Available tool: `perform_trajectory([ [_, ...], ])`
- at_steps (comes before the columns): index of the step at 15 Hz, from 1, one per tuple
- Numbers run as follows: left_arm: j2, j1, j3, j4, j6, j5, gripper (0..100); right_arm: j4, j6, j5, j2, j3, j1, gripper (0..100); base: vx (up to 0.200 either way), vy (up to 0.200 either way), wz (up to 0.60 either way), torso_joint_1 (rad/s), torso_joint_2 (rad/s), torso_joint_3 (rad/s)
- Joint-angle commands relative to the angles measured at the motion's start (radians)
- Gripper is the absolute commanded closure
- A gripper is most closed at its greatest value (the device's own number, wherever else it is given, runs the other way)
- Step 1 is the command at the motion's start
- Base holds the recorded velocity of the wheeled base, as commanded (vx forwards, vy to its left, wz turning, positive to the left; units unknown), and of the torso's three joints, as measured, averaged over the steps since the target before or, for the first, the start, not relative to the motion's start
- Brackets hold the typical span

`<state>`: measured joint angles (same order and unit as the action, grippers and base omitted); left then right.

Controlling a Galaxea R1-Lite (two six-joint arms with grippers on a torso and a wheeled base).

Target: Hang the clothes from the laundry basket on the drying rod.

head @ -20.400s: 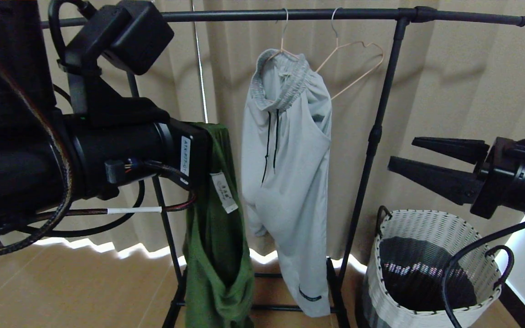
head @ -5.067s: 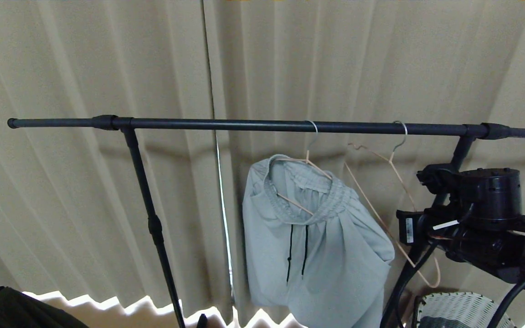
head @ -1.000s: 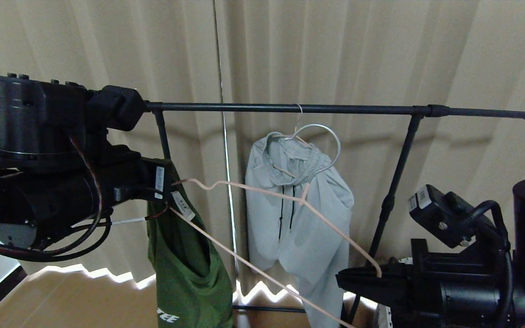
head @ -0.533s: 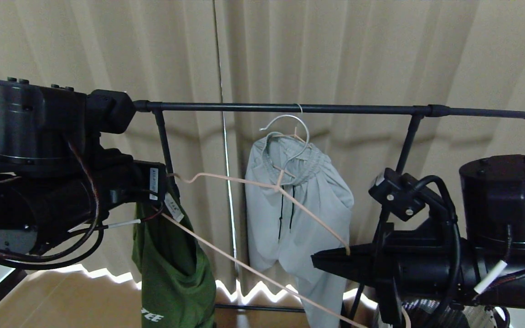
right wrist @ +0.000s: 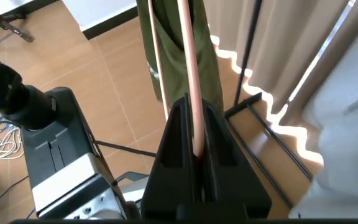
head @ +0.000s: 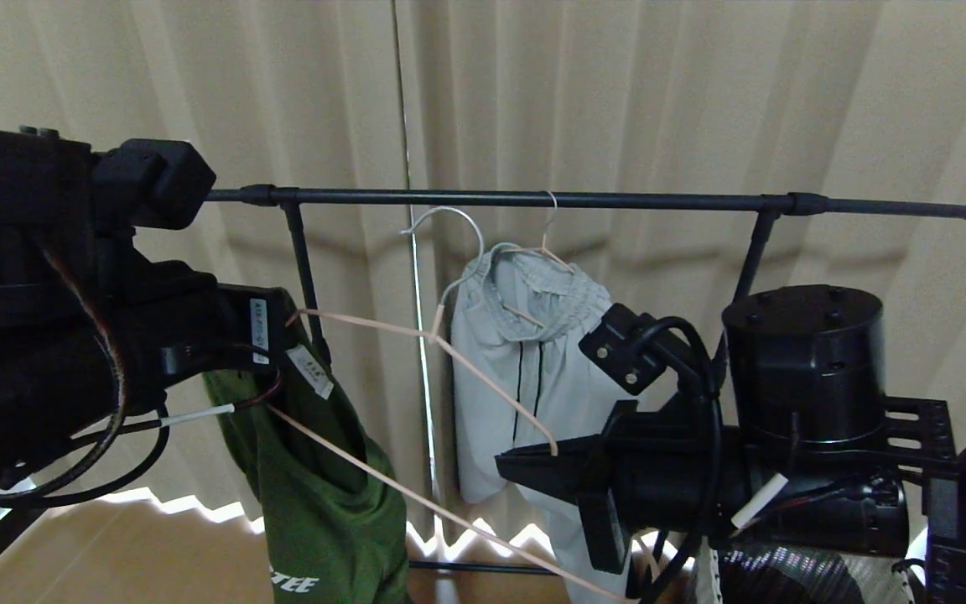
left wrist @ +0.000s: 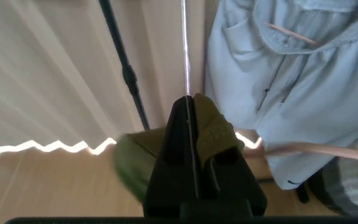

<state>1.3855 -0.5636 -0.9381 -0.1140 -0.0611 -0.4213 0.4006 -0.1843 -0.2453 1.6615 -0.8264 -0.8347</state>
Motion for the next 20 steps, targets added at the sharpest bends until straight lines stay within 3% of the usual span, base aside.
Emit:
perform_trajectory([
  [1,-0.06,-0.058,-0.001,0.017,-0.006,-0.001,100,0.012,0.0,0.0,0.063,-0.011,-0.004,100,0.0,0.0,0.0,0.0,0.0,0.0],
  [5,-0.099,-0.168,0.001,0.014,-0.009,0.041,100,0.014,-0.001,0.001,0.08,-0.023,-0.003,100,0.0,0.0,0.0,0.0,0.0,0.0],
  [8,-0.118,-0.177,0.012,0.01,-0.019,0.297,100,0.032,0.0,0.001,0.077,-0.02,0.012,100,0.0,0.0,0.0,0.0,0.0,0.0],
  [9,-0.118,-0.177,0.019,0.01,-0.016,0.348,100,0.044,0.0,0.001,0.072,-0.019,0.014,100,0.0,0.0,0.0,0.0,0.0,0.0],
  [11,-0.112,-0.191,0.025,0.002,-0.013,0.365,100,0.046,0.0,0.001,0.069,-0.017,0.016,100,0.0,0.0,0.0,0.0,0.0,0.0],
  [14,-0.106,-0.251,0.085,-0.104,-0.002,0.365,100,0.047,0.0,0.001,0.07,-0.019,0.016,100,0.0,0.0,0.0,0.0,0.0,0.0],
  [17,-0.112,-0.249,0.113,-0.111,0.038,0.365,100,0.047,0.002,0.009,0.057,-0.013,0.017,100,0.0,0.0,0.0,0.0,0.0,0.0],
  [18,-0.112,-0.249,0.113,-0.111,0.04,0.365,0,0.047,0.002,0.023,0.055,-0.011,0.019,100,0.0,0.0,0.0,0.0,0.0,0.0],
  [20,-0.112,-0.249,0.113,-0.111,0.043,0.363,0,0.047,0.003,0.043,0.055,-0.01,0.019,100,0.0,0.0,0.0,0.0,0.0,0.0],
])
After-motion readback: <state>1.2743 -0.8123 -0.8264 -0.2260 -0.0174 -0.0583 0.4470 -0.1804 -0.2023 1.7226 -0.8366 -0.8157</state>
